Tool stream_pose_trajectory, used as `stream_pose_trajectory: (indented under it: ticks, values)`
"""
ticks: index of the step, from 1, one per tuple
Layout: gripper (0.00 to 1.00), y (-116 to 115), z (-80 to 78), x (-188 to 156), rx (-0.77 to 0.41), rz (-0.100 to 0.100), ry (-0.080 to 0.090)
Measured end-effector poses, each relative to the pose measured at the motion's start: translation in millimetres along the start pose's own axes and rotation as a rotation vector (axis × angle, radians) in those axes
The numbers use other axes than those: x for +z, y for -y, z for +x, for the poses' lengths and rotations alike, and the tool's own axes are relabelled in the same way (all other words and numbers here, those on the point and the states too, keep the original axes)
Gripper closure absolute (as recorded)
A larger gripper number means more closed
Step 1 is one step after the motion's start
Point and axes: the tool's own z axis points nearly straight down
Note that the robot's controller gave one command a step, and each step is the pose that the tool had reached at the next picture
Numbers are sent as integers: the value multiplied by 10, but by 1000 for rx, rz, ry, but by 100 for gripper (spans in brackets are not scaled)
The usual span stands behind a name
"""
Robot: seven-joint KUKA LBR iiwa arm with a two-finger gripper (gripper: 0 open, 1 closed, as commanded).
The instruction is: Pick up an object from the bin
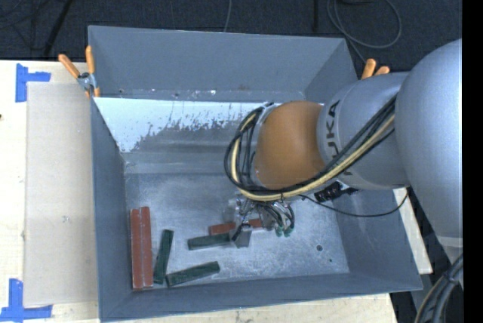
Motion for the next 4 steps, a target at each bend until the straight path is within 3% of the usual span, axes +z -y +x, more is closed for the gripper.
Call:
stream_pose_trajectory:
  ticks: [1,2,3,4]
  values:
    - [100,-10,-33,11,32,3,-9]
    - [100,24,61,-738,14,1,9]
    - [0,24,75,-693,15,1,2]
    - [0,30,541,63,-163,1,8]
